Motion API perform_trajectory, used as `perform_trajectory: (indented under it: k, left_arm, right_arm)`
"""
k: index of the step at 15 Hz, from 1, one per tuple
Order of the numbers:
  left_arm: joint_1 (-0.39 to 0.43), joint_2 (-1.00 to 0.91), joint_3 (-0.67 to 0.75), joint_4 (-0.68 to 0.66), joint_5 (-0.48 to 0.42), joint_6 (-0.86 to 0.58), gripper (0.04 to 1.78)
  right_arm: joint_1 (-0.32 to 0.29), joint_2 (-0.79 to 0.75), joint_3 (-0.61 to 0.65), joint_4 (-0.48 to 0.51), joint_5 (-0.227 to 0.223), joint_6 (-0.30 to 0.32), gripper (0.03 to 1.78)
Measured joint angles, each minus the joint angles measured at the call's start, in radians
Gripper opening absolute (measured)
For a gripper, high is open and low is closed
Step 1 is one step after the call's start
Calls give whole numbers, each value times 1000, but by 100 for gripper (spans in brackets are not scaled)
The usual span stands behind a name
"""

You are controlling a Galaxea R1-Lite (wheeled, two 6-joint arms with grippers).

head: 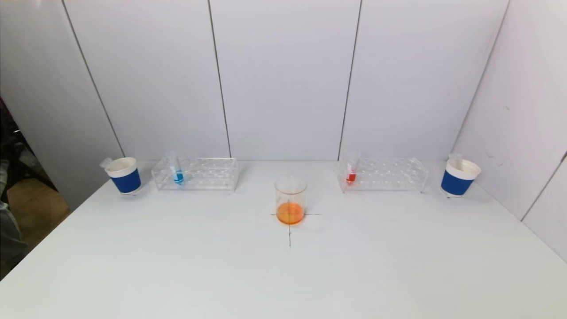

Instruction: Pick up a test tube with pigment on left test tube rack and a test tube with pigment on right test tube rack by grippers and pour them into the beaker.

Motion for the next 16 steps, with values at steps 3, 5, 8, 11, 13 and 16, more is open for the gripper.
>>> perform_trajectory:
  k: [3, 5, 8, 11, 13, 16]
  left_arm:
    - [0, 0, 0, 0, 0, 0, 176]
    - [0, 0, 0, 0, 0, 0, 176]
    - [0, 0, 0, 0, 0, 0, 176]
    - [0, 0, 0, 0, 0, 0, 176]
    - [0, 0, 0, 0, 0, 0, 176]
    - [0, 0, 0, 0, 0, 0, 176]
  right_arm:
    - [0, 0, 0, 0, -1, 18, 176]
    - [0, 0, 0, -2, -1, 43, 176]
    - [0, 0, 0, -2, -3, 47, 176]
    - [0, 0, 0, -2, -2, 47, 176]
    - [0, 0, 0, -2, -2, 47, 176]
    - [0, 0, 0, -2, -3, 49, 176]
